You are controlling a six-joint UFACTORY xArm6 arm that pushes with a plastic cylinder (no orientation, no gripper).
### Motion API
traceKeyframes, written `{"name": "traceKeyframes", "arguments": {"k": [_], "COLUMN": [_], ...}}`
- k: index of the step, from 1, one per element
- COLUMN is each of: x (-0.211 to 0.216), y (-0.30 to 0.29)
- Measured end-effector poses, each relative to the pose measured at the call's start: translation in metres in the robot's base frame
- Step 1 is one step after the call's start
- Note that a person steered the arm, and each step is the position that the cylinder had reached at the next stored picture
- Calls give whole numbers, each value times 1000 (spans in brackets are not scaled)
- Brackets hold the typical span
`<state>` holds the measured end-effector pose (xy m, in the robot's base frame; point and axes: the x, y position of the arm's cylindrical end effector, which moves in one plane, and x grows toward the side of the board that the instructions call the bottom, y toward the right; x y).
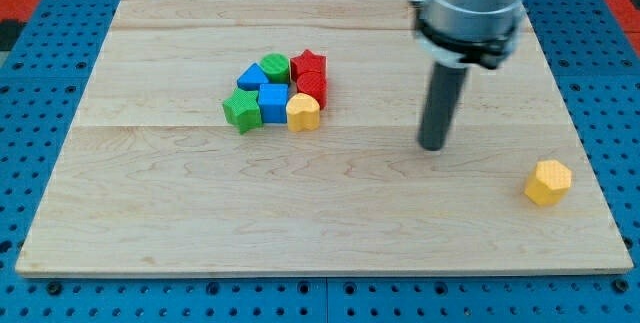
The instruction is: Push the yellow hexagon to the yellow heart
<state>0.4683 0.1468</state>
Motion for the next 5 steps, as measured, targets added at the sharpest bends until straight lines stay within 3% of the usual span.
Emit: {"name": "traceKeyframes", "arguments": {"k": [1,2,3,5], "x": [0,29,62,71], "y": [83,124,130,74]}}
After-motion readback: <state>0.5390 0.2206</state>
